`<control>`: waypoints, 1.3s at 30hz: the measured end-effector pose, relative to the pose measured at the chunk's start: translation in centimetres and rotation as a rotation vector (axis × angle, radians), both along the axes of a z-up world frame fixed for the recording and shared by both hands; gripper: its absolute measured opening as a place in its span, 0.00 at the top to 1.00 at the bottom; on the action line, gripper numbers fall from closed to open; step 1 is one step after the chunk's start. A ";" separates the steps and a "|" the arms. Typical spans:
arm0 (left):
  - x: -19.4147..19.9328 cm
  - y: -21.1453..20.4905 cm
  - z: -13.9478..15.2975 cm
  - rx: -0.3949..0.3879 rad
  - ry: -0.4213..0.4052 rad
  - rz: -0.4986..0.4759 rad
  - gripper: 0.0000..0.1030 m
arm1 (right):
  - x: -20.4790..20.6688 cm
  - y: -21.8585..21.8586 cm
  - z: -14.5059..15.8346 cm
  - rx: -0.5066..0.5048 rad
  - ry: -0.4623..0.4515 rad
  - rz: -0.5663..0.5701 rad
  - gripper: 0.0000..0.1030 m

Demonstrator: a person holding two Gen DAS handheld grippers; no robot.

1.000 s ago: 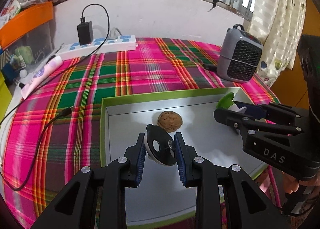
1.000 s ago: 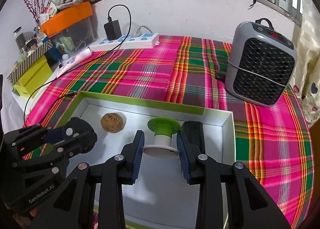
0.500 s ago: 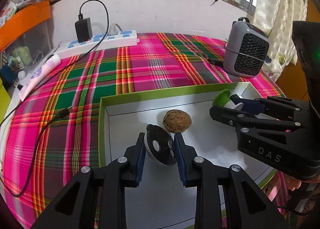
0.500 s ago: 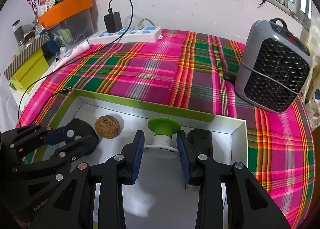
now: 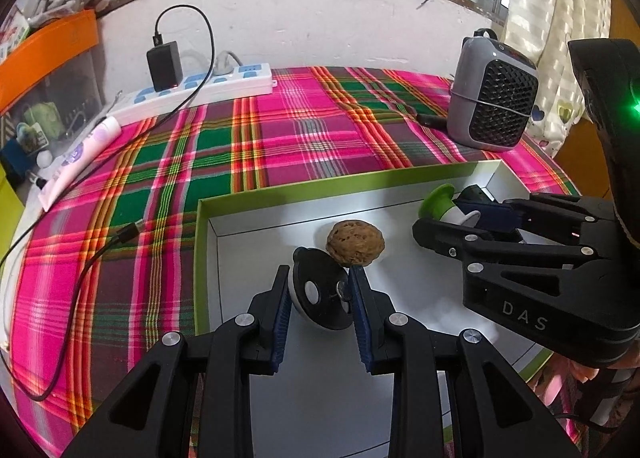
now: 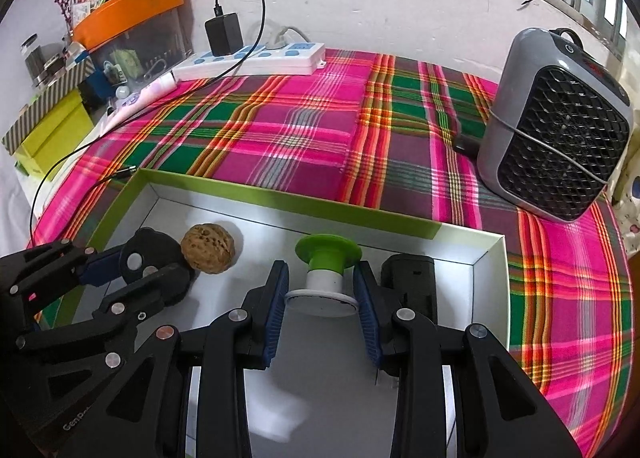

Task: Organize objects
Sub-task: 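Lower the green-white spool into the tray and open the right tool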

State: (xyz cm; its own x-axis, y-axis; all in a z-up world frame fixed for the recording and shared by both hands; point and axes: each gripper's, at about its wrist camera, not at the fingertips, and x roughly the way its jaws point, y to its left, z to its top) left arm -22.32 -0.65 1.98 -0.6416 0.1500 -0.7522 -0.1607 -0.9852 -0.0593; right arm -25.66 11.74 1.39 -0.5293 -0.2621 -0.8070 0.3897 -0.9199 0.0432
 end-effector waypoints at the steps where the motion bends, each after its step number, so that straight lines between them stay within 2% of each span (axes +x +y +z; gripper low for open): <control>1: 0.0 0.0 0.0 -0.004 0.000 0.000 0.74 | 0.0 0.0 0.0 0.000 0.000 0.000 0.66; 18: 0.1 0.3 -0.2 -0.029 0.006 -0.003 0.70 | 0.0 0.1 -0.2 -0.005 -0.006 -0.005 0.66; 20: 0.1 0.3 -0.2 -0.027 0.006 -0.005 0.69 | 0.0 0.1 -0.2 -0.007 -0.006 -0.004 0.63; 23: 0.1 0.2 -0.1 -0.023 0.006 -0.002 0.68 | 0.0 0.1 -0.1 -0.010 -0.003 -0.008 0.54; 31: 0.2 0.0 0.0 -0.012 0.005 0.006 0.64 | 0.3 0.3 0.1 -0.010 0.007 -0.018 0.54; 39: 0.6 -0.2 0.3 -0.003 0.004 0.013 0.63 | 0.8 0.5 0.4 -0.012 0.017 -0.032 0.53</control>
State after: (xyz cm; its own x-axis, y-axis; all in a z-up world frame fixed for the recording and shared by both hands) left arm -21.69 -0.85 2.26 -0.6465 0.1390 -0.7501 -0.1479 -0.9874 -0.0555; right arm -24.83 12.21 1.83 -0.5515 -0.2542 -0.7945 0.3605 -0.9315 0.0478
